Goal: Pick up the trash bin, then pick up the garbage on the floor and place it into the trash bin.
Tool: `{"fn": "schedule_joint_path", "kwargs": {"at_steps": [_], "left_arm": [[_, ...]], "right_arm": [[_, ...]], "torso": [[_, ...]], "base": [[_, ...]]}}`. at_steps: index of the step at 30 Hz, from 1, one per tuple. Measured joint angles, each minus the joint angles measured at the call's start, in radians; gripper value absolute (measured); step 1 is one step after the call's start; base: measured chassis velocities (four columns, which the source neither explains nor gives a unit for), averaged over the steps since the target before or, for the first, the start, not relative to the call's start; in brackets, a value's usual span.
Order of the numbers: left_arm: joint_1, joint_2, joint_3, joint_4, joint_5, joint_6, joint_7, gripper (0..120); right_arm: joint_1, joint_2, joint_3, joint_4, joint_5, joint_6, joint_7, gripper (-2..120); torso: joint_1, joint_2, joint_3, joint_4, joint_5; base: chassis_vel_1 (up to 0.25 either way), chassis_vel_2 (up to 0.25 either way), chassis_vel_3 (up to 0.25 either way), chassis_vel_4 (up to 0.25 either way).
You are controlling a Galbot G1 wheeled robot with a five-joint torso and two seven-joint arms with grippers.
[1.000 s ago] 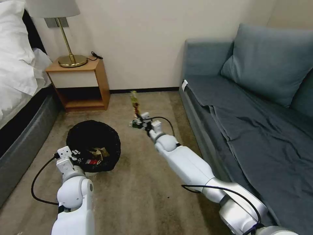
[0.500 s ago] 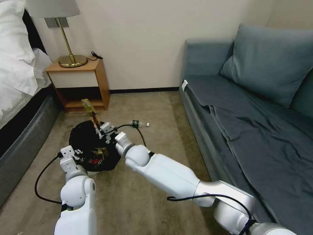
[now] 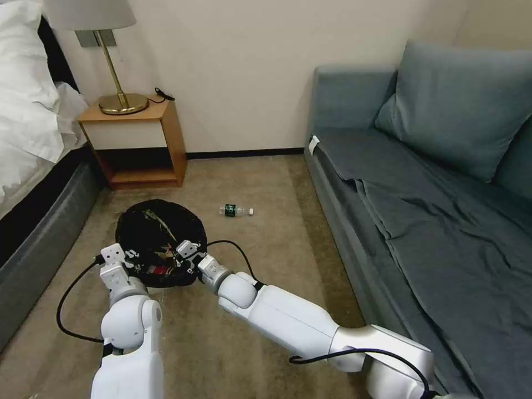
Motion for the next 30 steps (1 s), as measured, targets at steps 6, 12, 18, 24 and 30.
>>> {"fn": "schedule_joint_path", "kwargs": {"at_steps": [6, 12, 18, 24, 30], "left_arm": [[-0.003, 0.0, 0.001, 0.013, 0.002, -0.001, 0.0, 4], [-0.008, 0.0, -0.007, 0.023, -0.011, 0.0, 0.004, 4], [-0.018, 0.022, -0.006, 0.037, -0.088, 0.039, 0.014, 4], [-0.004, 0.043, 0.001, 0.036, -0.089, 0.04, 0.088, 4], [0.0, 0.072, -0.006, 0.018, -0.098, 0.046, 0.139, 4]], "right_arm": [[-0.001, -0.01, 0.009, 0.034, 0.001, -0.011, 0.0, 42], [-0.008, -0.053, 0.098, 0.096, -0.002, -0.012, 0.026, 64], [-0.078, -0.187, 0.375, 0.278, 0.017, -0.077, 0.09, 89], [-0.23, -0.256, 0.636, 0.359, -0.021, -0.023, 0.058, 99], [-0.462, -0.257, 0.846, 0.411, -0.075, 0.101, 0.01, 100]], "torso": [[0.0, 0.0, 0.0, 0.0001, 0.0], [0.0, 0.0, 0.0, 0.0003, 0.0001], [0.0, 0.0, 0.0, -0.0006, 0.0002], [0.0, 0.0, 0.0, -0.0002, 0.0002], [0.0, 0.0, 0.0, -0.0004, 0.0003]], "base": [[0.0, 0.0, 0.0, 0.0], [0.0, 0.0, 0.0, 0.0], [0.0, 0.0, 0.0, 0.0], [0.0, 0.0, 0.0, 0.0], [0.0, 0.0, 0.0, 0.0]]}}
